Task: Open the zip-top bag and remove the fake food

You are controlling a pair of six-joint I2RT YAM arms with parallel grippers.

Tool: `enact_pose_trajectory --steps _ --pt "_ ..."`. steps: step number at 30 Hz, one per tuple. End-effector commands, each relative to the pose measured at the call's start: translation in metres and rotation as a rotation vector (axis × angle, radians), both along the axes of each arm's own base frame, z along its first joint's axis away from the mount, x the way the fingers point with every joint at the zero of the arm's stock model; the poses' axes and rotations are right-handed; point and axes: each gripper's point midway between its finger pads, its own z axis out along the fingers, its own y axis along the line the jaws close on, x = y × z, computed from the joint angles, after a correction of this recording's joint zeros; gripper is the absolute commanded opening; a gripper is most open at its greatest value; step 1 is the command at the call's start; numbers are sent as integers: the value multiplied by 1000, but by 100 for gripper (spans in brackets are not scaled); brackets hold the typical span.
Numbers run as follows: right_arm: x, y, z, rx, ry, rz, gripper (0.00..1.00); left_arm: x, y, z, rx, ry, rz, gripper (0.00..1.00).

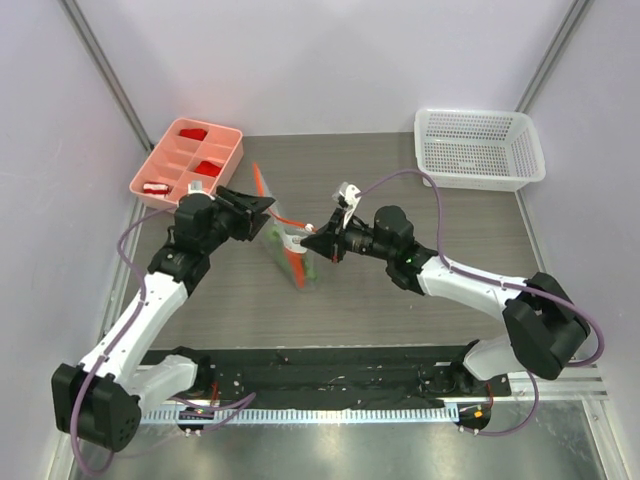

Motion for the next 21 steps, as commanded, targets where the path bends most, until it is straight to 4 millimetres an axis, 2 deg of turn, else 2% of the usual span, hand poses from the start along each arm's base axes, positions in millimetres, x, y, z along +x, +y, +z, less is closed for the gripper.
enact_pose_trajectory --steps 1,2,3,4,5,6,8,9,10,11,12,14,15,16,20,21 --pt "19 -3 19 -80 -122 -38 1 -25 17 11 291 -146 -82 55" --pt "18 -7 10 -125 -101 -36 1 -26 27 10 400 -179 -80 55" --pt "20 -9 10 -148 -120 -33 1 -36 35 12 457 -191 -86 54" --pt "20 -11 10 -166 -119 -30 1 -39 37 17 499 -224 -98 45" --pt "19 -11 10 -173 -123 -18 1 -42 37 24 530 -278 -122 41" --pt "17 -11 9 -189 -142 3 1 -47 27 41 572 -417 -198 40" --pt "10 -10 3 -225 -133 77 1 -55 11 68 572 -592 -289 45" --pt "9 -10 2 -238 -132 97 1 -71 -8 78 547 -696 -435 45" --pt "5 -9 2 -255 -135 134 1 -71 -21 93 532 -775 -506 47" --pt "6 -11 1 -259 -133 150 1 -76 -31 101 513 -820 -584 50" --pt "6 -11 4 -258 -137 171 1 -95 -46 101 466 -884 -758 51" --pt "0 -14 6 -258 -129 236 1 -96 -59 97 422 -871 -918 50" --pt "1 -12 14 -251 -147 251 1 -99 -61 94 426 -871 -969 49" --pt "-2 -16 7 -278 -108 266 1 -102 -62 93 462 -936 -1033 48" --pt "2 -17 8 -302 -89 306 1 -108 -66 84 491 -949 -1190 50" --pt "5 -17 10 -301 -89 304 1 -112 -67 81 483 -946 -1228 57"
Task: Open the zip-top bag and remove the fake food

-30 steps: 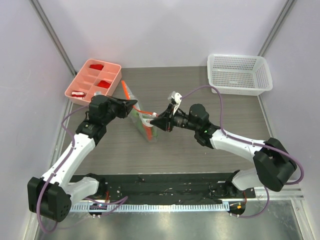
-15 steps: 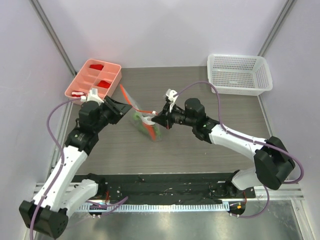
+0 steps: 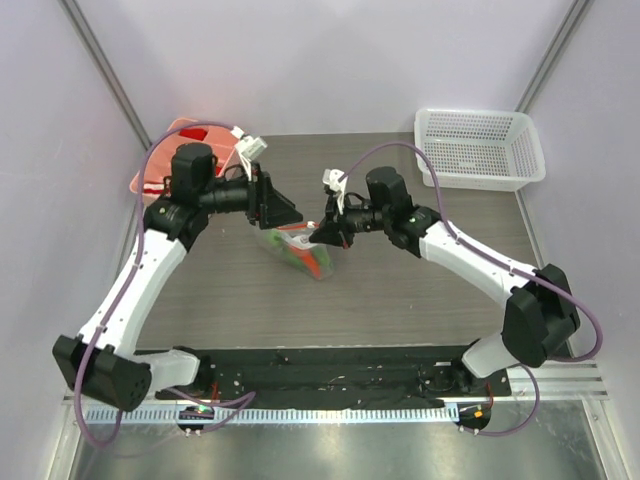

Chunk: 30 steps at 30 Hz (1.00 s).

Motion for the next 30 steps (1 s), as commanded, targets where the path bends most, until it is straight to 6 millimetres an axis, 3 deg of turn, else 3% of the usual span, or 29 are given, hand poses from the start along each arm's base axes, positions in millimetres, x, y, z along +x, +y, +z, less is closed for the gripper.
enact_pose_trajectory --steps 1,3,7,12,18,26,30 --pt "-5 2 8 -17 15 87 1 -41 -3 -2 66 -132 -310 60" --pt "-5 2 11 -13 25 99 1 -39 -1 -10 111 -104 -324 65" --pt "-10 1 8 -5 73 146 1 -35 -7 -22 140 -104 -352 64" --pt "-16 4 3 -2 117 188 1 -14 -15 -46 219 -105 -312 61" --pt "-16 5 2 -2 138 202 1 -11 -24 -59 209 -88 -344 62" --pt "-14 7 0 -3 143 204 1 -18 -27 -70 180 -45 -379 43" --pt "-13 7 0 -5 143 199 1 -18 -26 -68 178 -73 -365 42"
